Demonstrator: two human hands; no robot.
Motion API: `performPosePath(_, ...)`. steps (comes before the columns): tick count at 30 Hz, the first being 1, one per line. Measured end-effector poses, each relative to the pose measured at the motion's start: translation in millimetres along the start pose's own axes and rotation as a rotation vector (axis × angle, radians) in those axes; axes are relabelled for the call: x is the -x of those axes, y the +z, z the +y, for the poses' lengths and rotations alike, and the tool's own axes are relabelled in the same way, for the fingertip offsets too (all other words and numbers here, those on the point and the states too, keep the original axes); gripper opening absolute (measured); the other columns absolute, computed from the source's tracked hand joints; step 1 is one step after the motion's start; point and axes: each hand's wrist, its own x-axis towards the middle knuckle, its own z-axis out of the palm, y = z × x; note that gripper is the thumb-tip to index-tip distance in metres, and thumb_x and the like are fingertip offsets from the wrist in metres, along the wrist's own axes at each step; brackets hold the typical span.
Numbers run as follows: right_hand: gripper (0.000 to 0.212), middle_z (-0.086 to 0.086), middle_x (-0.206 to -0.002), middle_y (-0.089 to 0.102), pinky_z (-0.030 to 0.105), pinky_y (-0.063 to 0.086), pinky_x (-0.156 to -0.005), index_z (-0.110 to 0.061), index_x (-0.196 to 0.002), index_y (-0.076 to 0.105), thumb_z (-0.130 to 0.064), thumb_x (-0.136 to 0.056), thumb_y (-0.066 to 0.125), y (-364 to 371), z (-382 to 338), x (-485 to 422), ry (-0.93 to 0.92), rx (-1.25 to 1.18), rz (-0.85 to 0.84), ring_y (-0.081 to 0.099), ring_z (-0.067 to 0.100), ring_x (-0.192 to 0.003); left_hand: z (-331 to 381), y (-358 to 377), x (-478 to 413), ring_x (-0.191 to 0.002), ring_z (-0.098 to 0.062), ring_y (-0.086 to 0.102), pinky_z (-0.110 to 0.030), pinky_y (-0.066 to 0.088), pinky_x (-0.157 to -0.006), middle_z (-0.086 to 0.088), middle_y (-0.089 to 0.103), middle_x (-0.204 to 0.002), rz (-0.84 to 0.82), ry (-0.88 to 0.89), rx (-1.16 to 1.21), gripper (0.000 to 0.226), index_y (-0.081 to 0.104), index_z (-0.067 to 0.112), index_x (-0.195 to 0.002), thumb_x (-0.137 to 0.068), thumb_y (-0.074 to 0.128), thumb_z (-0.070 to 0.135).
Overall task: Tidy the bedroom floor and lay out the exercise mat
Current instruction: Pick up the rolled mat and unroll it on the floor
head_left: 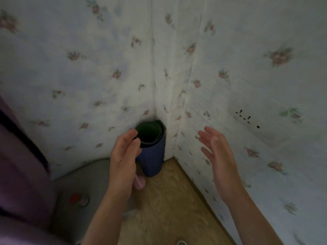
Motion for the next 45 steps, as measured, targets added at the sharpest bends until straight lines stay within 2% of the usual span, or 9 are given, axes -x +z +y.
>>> performPosePath(6,0.044,-0.015,-0.134,0.063,0.029,0.043,-0.114,-0.035,-0.132,0.057,-0.057,-0.095,0.049,43,62,-88,0.114,0.036,-0.09,0.058,-0.003,-0.124,-60,-6,-71,-0.116,-0.007,0.063,-0.045,0.049,-0.108,0.007,0.065,-0.127,0.135,-0.078,-0.106,0.034,0.055,0.021,-0.133,-0.101,0.058,0.012)
performPosePath(10,0.039,-0.016,-0.133,0.062,0.01,0.046,-0.101,-0.024,-0.139,0.055,-0.036,-0.103,0.047,75,119,-144,0.128,0.114,-0.135,0.057,-0.01,-0.119,-112,-10,-127,-0.097,0.011,0.066,-0.017,0.056,-0.085,0.01,0.067,-0.122,0.111,-0.057,-0.216,0.031,0.062,0.017,-0.131,-0.1,0.061,0.016)
performPosePath(13,0.046,-0.017,-0.13,0.061,0.001,0.044,-0.087,-0.027,-0.138,0.055,-0.045,-0.096,0.05,104,170,-190,0.132,0.137,-0.172,0.056,-0.015,-0.116,-159,-9,-174,-0.104,0.009,0.064,-0.004,0.048,-0.078,0.008,0.067,-0.123,0.091,-0.056,-0.296,0.032,0.062,0.016,-0.131,-0.099,0.062,0.017)
performPosePath(17,0.048,-0.005,-0.14,0.059,0.014,0.043,-0.1,-0.023,-0.142,0.052,-0.042,-0.098,0.055,139,244,-236,0.145,0.244,-0.166,0.055,0.005,-0.128,-223,-7,-227,-0.116,-0.011,0.061,-0.012,0.048,-0.084,0.003,0.062,-0.13,0.079,-0.086,-0.372,0.043,0.053,0.017,-0.138,-0.096,0.065,0.016)
performPosePath(21,0.056,-0.003,-0.149,0.05,0.028,0.039,-0.107,-0.024,-0.147,0.045,-0.042,-0.097,0.06,160,309,-271,0.187,0.43,-0.141,0.046,0.012,-0.136,-280,-16,-269,-0.105,0.018,0.055,-0.002,0.043,-0.081,0.022,0.059,-0.119,0.035,-0.074,-0.589,0.048,0.051,0.024,-0.139,-0.094,0.068,0.025)
performPosePath(27,0.063,0.014,-0.145,0.051,0.026,0.034,-0.103,-0.011,-0.146,0.045,-0.035,-0.093,0.068,169,360,-322,0.212,0.669,-0.079,0.046,0.028,-0.137,-337,-37,-325,-0.126,-0.034,0.055,-0.049,0.046,-0.106,-0.016,0.056,-0.14,0.014,-0.2,-0.949,0.062,0.049,0.015,-0.144,-0.09,0.071,0.038)
performPosePath(32,0.06,0.017,-0.134,0.059,0.046,0.048,-0.105,-0.008,-0.141,0.051,-0.034,-0.091,0.071,184,377,-345,0.259,0.694,-0.075,0.057,0.032,-0.125,-361,-31,-347,-0.116,-0.035,0.062,-0.047,0.051,-0.1,-0.017,0.063,-0.131,0.004,-0.301,-0.912,0.059,0.055,0.009,-0.136,-0.087,0.074,0.037)
performPosePath(37,0.048,0.016,-0.124,0.067,0.035,0.05,-0.097,-0.004,-0.131,0.06,-0.029,-0.091,0.071,193,386,-353,0.202,0.812,-0.086,0.062,0.031,-0.118,-374,-20,-341,-0.1,-0.031,0.069,-0.046,0.054,-0.092,-0.014,0.072,-0.112,0.109,-0.165,-0.859,0.03,0.069,0.008,-0.113,-0.086,0.075,0.019)
performPosePath(45,0.039,0.011,-0.101,0.071,0.033,0.05,-0.084,-0.003,-0.121,0.065,-0.023,-0.089,0.073,188,397,-349,0.137,0.893,-0.004,0.067,0.027,-0.096,-379,-16,-321,-0.09,-0.026,0.071,-0.046,0.056,-0.087,-0.01,0.076,-0.1,0.111,-0.07,-0.814,0.022,0.074,0.008,-0.104,-0.082,0.074,0.01)
